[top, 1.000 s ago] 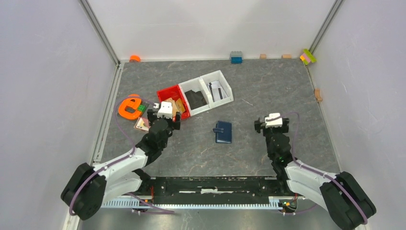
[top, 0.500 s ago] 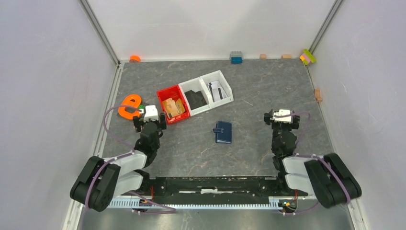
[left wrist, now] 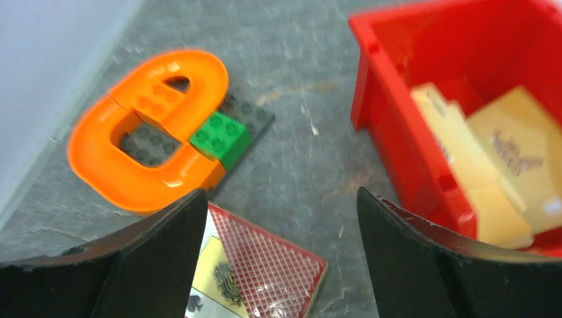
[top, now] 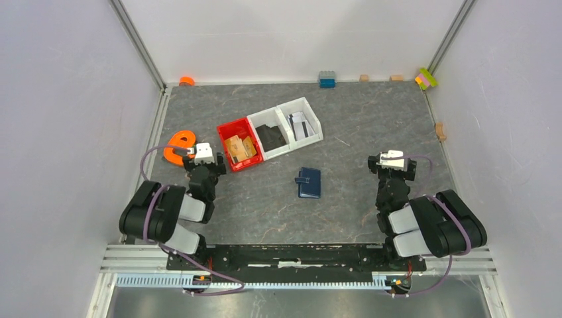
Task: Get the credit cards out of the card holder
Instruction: Reset both arms
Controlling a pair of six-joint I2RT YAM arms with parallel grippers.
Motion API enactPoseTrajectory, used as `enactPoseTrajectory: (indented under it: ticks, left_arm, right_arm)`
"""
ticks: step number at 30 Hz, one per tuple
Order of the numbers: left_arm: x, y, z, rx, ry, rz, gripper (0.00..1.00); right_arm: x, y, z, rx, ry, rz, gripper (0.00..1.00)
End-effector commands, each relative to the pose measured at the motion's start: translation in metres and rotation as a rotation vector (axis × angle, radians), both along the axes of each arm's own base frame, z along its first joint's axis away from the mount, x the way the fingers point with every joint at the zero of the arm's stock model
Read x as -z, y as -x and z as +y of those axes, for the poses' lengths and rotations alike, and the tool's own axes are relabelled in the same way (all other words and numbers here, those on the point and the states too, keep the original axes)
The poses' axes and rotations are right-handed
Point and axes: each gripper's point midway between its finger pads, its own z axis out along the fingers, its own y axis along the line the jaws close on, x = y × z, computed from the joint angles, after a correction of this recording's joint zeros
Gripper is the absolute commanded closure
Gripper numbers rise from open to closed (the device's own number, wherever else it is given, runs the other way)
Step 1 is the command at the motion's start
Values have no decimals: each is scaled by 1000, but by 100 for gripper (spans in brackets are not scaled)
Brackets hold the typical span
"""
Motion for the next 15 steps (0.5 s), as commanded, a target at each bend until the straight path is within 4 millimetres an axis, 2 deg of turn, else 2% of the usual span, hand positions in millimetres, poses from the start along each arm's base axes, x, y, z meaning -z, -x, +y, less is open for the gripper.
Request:
enactPoseTrajectory:
  ticks: [1, 3, 4, 6, 15]
  left_arm:
    - [-11, -15, -21, 153, -18, -46, 15]
    - [-9, -25, -17, 142, 6, -1, 16]
    - [-10, -25, -10, 105, 10, -24, 1]
    - [-9, -26, 1, 28, 35, -8, 0]
    - [-8, -29, 2, 21, 40, 0, 0]
  right_arm:
    - [22, 34, -6, -26, -7, 36, 2]
    - [21, 34, -6, -26, -5, 31, 2]
    - [22, 33, -6, -27, -6, 37, 2]
    - [23, 31, -5, -30, -10, 45, 2]
    - [23, 31, -9, -13, -20, 42, 2]
